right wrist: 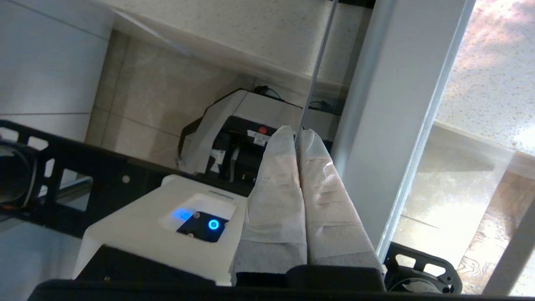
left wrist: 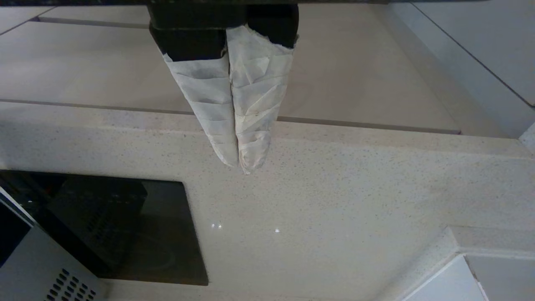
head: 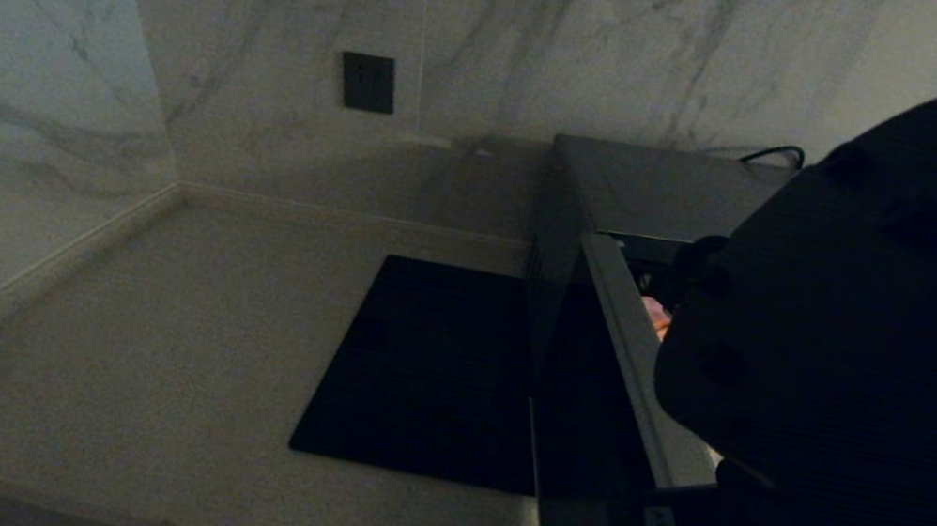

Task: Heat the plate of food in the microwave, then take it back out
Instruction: Close the microwave oven

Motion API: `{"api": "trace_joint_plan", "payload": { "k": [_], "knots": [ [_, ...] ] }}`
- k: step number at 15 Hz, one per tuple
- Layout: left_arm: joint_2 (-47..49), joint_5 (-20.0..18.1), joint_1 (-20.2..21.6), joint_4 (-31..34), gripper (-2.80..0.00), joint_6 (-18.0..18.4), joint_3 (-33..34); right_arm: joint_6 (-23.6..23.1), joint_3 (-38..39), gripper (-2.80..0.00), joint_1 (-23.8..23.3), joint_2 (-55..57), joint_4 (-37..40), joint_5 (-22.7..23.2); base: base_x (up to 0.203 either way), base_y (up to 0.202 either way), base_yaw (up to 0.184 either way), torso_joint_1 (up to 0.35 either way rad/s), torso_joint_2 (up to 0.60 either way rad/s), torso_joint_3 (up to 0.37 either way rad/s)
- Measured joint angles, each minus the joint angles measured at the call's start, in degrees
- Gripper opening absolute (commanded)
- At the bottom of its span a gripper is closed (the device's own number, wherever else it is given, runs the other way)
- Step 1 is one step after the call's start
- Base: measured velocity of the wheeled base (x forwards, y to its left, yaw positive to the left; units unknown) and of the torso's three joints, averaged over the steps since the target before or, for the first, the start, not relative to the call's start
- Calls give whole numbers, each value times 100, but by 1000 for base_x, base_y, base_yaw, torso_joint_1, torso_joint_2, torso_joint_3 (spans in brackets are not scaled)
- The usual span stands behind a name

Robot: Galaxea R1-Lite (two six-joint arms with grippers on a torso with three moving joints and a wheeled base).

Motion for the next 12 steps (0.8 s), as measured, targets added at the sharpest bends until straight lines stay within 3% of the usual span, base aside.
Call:
{"api": "trace_joint_plan", "payload": {
  "k": [12],
  "knots": [
    [0,0,0,2,-280,1,0,67,59,-280,-1140,-334,275,-85,0,0,0,0,0,0]
  ]
}}
